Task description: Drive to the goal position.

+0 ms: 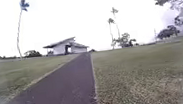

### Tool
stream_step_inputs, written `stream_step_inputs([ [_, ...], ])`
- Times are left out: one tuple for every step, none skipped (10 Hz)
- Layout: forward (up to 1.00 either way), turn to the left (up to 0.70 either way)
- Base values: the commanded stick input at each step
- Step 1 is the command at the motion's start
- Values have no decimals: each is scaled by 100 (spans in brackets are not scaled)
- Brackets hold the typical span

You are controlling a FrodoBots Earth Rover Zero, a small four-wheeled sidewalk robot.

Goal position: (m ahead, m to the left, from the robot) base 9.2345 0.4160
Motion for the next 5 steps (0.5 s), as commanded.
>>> stream_step_inputs([
  [85, 0],
  [85, 0],
  [85, 0],
  [85, 12],
  [85, 31],
])
